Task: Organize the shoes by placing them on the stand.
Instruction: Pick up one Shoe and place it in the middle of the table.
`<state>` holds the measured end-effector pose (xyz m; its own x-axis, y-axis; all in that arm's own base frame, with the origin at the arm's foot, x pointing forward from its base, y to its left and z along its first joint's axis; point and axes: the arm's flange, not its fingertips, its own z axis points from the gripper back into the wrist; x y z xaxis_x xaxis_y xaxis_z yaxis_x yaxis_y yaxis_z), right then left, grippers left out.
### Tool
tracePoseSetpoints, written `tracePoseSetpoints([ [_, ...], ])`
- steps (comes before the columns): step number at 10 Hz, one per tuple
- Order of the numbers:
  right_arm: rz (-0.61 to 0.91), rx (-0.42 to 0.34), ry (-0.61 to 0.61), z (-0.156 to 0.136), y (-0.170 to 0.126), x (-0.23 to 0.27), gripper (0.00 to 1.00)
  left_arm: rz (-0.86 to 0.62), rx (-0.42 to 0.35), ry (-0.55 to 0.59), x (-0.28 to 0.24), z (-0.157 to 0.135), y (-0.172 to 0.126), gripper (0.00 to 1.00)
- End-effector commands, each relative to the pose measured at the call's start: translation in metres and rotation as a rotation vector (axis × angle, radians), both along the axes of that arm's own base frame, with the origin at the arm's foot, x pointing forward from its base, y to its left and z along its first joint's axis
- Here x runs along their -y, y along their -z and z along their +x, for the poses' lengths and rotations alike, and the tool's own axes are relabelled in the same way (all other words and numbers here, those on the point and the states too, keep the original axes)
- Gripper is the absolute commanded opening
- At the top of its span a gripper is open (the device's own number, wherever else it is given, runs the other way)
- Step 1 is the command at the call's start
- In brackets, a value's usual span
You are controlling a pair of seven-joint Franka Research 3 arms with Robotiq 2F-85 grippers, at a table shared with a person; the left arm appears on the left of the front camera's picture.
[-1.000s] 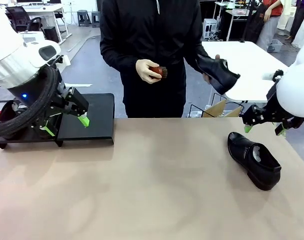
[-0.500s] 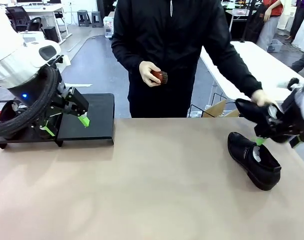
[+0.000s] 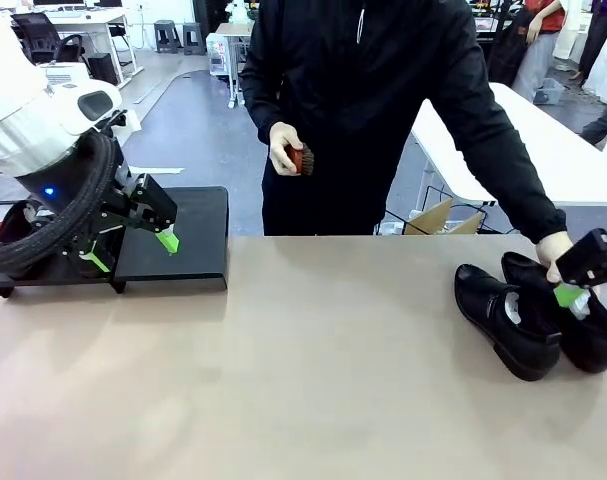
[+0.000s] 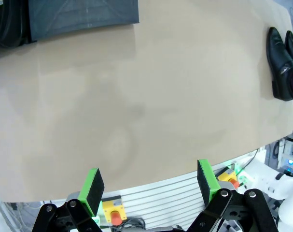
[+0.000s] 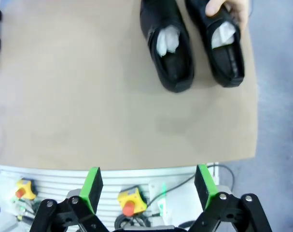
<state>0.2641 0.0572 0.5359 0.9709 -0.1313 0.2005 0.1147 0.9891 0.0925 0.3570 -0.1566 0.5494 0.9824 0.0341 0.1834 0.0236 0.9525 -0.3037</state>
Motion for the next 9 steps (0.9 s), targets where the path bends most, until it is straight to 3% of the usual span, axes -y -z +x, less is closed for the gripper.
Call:
tracePoseSetpoints([
  [1,0.056,-0.063,-0.056,-0.010,0.064,0.008,1.00,0.008,0.002,0.011,-0.002,0.000,-0.001,1.00],
  [8,0.024,-0.092,-0.070,0.009,0.066,-0.002,1.00,0.008,0.002,0.011,-0.002,0.000,-0.001,1.00],
  [9,-0.009,-0.129,0.121,0.025,0.069,0.000,1.00,0.008,0.002,0.011,-0.002,0.000,-0.001,1.00],
])
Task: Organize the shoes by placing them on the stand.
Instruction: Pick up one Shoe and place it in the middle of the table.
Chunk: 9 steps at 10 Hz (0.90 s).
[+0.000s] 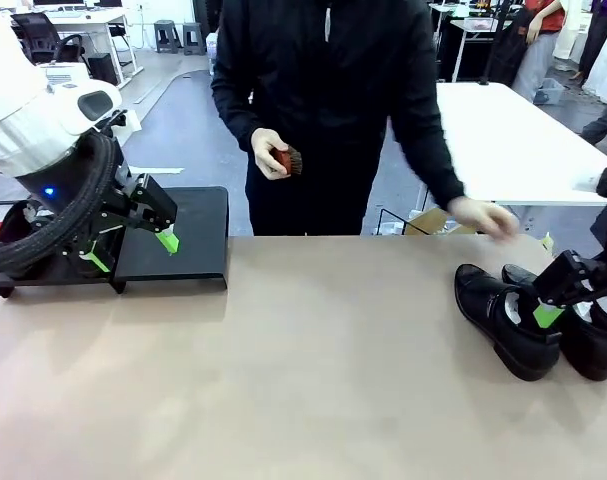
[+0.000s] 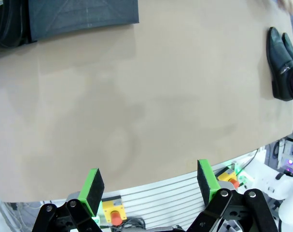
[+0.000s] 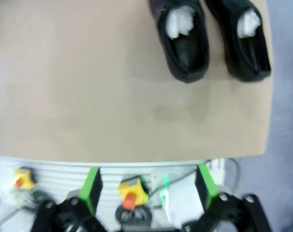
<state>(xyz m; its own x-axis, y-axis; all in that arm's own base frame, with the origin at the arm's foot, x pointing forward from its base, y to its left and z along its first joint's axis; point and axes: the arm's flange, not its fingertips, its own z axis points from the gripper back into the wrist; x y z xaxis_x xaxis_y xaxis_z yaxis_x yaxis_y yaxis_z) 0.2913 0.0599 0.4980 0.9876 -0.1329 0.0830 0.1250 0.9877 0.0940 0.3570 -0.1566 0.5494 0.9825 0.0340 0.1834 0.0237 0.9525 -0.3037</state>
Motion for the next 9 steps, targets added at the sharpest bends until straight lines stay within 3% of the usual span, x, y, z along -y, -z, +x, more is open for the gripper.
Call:
tracePoseSetpoints([
  [1,0.010,0.017,-0.050,-0.004,-0.005,-0.002,1.00,0.008,0.002,0.011,-0.002,0.000,-0.001,1.00],
  [4,-0.004,0.002,-0.007,0.000,0.000,0.000,1.00,0.008,0.002,0.011,-0.002,0.000,-0.001,1.00],
  [6,-0.164,0.004,-0.133,0.048,0.012,-0.015,1.00,0.008,0.002,0.011,-0.002,0.000,-0.001,1.00],
  [9,-0.140,-0.024,-0.242,0.143,0.027,0.021,1.00,0.008,0.002,0.011,-0.002,0.000,-0.001,1.00],
])
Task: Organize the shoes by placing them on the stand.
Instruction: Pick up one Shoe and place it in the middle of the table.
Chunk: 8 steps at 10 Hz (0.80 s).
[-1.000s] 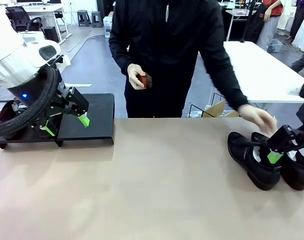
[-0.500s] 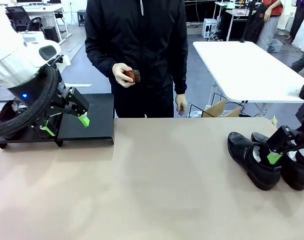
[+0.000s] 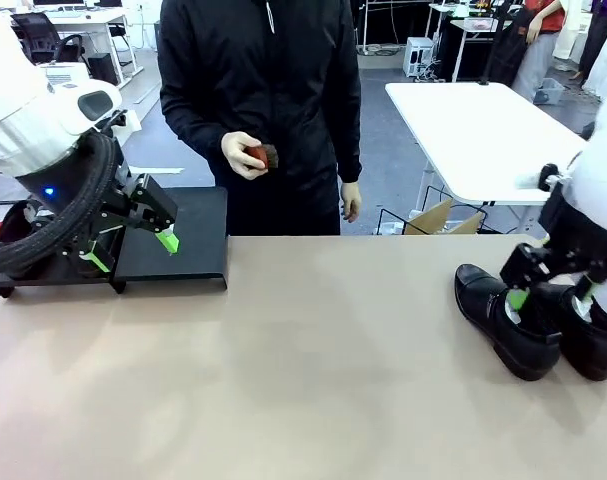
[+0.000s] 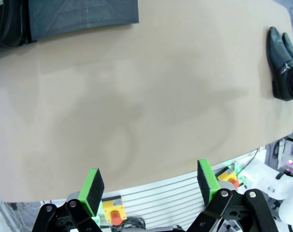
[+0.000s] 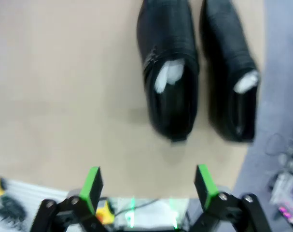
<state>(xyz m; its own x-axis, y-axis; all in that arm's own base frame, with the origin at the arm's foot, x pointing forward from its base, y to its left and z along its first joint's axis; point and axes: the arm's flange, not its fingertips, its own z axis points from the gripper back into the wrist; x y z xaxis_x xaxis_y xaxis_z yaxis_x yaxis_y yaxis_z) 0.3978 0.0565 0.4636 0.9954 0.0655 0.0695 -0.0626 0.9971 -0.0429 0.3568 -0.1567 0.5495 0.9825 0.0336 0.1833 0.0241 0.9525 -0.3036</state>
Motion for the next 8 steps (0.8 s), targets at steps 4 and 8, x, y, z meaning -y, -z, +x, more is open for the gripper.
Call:
tracePoseSetpoints([
  [4,0.088,-0.137,-0.148,0.074,0.022,0.045,1.00,0.008,0.002,0.010,-0.002,0.000,-0.001,1.00],
  [8,0.079,-0.138,-0.121,0.069,0.032,0.052,1.00,0.008,0.002,0.010,-0.002,0.000,-0.001,1.00],
])
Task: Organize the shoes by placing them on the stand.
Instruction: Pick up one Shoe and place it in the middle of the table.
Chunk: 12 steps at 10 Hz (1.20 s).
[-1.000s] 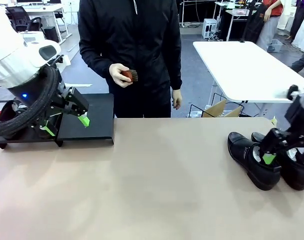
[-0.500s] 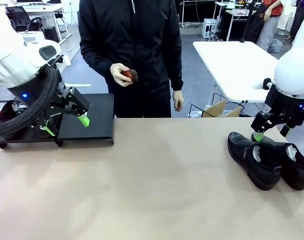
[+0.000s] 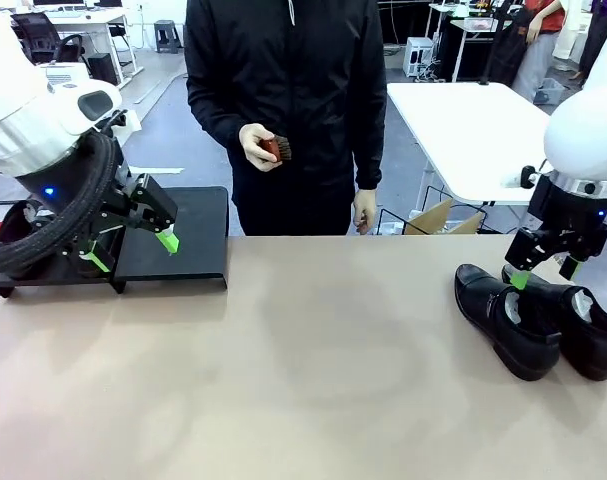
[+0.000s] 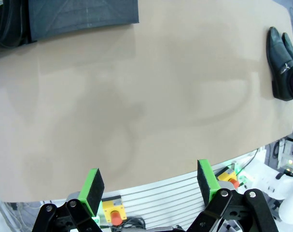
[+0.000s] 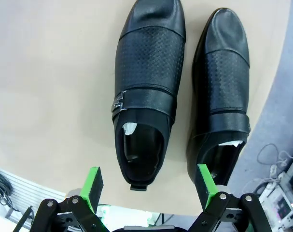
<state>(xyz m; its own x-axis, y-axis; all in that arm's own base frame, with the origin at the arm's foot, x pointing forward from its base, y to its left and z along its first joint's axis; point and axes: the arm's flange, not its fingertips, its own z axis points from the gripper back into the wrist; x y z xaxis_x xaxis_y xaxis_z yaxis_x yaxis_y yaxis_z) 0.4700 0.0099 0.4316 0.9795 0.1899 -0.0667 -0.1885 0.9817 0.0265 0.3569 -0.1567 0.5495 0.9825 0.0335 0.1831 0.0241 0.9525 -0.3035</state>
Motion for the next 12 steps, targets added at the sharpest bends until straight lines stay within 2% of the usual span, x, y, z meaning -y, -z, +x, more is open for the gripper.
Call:
tracePoseSetpoints([
  [1,0.059,0.011,0.025,-0.006,0.004,0.008,0.81,0.008,0.003,0.010,-0.002,0.000,-0.001,1.00],
  [2,0.071,0.028,0.048,-0.011,0.008,0.008,0.62,0.008,0.003,0.010,-0.002,0.000,-0.001,1.00],
  [3,0.042,0.040,0.061,-0.019,0.012,0.004,0.57,0.008,0.003,0.010,-0.002,0.000,-0.001,1.00],
  [7,-0.006,0.137,0.145,-0.026,0.041,0.008,0.57,0.008,0.003,0.010,-0.002,0.000,-0.001,1.00],
  [12,-0.007,0.118,0.161,-0.013,0.059,0.013,0.57,0.008,0.003,0.010,-0.002,0.000,-0.001,1.00],
])
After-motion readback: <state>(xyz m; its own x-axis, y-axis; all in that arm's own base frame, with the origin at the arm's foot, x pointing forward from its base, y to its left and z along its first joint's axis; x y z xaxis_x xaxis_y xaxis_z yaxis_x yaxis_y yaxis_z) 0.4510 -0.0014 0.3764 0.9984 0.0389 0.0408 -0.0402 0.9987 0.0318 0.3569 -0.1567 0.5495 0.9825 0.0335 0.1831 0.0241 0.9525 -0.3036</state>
